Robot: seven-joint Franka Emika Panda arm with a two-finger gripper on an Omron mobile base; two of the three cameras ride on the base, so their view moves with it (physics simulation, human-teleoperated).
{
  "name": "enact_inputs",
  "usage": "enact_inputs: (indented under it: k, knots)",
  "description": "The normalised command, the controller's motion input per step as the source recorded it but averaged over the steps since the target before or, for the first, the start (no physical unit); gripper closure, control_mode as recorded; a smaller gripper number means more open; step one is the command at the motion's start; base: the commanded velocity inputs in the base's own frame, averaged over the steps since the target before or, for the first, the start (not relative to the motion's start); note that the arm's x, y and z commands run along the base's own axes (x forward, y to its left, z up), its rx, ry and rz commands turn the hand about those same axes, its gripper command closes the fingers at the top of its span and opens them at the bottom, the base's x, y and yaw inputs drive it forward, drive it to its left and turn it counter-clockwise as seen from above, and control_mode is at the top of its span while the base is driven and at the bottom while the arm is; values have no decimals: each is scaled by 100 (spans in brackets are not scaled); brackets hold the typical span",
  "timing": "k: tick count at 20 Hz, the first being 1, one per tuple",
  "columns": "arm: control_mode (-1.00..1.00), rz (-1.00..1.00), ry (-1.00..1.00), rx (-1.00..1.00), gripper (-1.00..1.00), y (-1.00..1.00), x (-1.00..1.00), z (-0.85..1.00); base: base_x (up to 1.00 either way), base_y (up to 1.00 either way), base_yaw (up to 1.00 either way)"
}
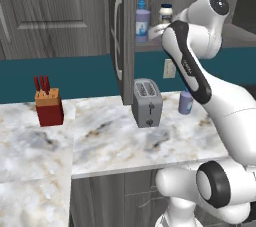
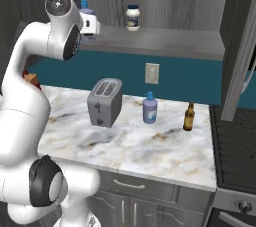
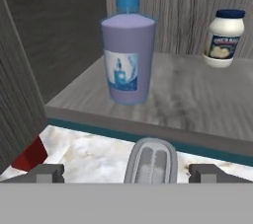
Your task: Pick the soap dispenser and soap dispenser from the cabinet and place them on the counter.
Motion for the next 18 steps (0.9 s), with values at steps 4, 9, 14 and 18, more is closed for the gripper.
enact_inputs:
  k: [4, 9, 14, 18]
  knots:
    - [-100, -1, 3, 0, -100, 2, 23, 9, 0, 0, 0]
    - [-100, 1, 1, 0, -100, 8, 25, -5, 0, 0, 0]
    - [-100, 1, 0, 0, -100, 15, 19, -7, 0, 0, 0]
    - [-100, 1, -1, 0, -100, 11, 31, -6, 0, 0, 0]
